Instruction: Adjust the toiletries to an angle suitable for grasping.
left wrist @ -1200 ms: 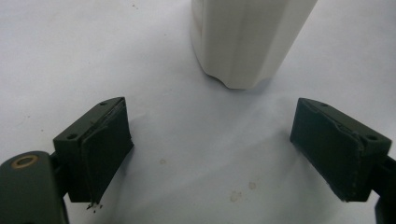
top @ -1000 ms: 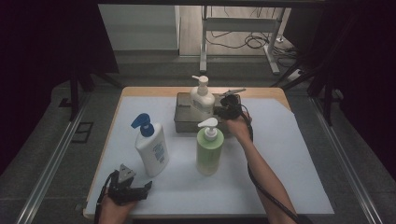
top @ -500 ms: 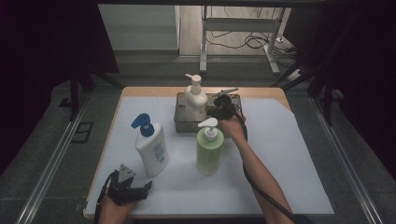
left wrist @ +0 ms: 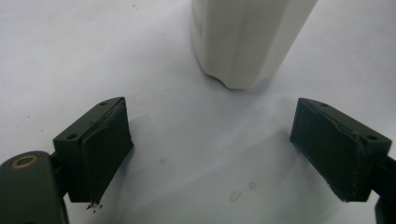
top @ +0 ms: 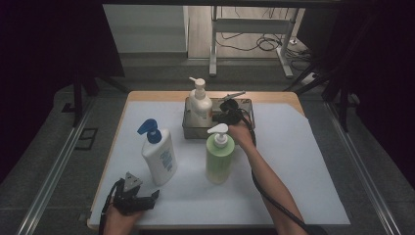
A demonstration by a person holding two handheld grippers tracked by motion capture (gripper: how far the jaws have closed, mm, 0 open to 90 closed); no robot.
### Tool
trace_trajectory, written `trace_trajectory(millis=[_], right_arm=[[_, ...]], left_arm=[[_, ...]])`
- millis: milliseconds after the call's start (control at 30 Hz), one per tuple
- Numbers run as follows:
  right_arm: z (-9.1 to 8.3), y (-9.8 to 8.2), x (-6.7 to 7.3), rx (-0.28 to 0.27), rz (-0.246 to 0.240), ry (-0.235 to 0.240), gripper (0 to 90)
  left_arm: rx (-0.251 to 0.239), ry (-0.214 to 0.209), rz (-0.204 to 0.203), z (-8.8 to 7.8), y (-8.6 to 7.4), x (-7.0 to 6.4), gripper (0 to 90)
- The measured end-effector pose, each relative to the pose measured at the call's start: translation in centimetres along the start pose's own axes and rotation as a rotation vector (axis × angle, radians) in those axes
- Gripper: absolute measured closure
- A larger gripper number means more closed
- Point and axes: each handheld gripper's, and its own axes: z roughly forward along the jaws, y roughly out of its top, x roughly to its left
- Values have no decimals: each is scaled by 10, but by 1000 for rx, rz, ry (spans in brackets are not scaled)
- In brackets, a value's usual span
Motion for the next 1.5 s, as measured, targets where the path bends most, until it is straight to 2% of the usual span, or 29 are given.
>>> trace_trajectory(millis=[700, 933, 1167, 1300, 1367, 1500], right_arm=[[11, 5, 10, 15, -17, 38, 881], [13, 7, 16, 20, -41, 50, 880], [15, 8, 21, 22, -51, 84, 879], [18, 10, 26, 24, -74, 105, 879], [19, 10, 27, 28, -80, 99, 879], [18, 10, 26, 28, -70, 110, 885]], left_arm=[[1, 0, 0, 0, 0, 0, 118], [0, 0, 0, 0, 0, 0, 118], [1, 0, 0, 0, 0, 0, 118], [1, 0, 0, 0, 0, 0, 118], [1, 0, 0, 0, 0, 0, 118], [2, -1, 0, 0, 0, 0, 118]])
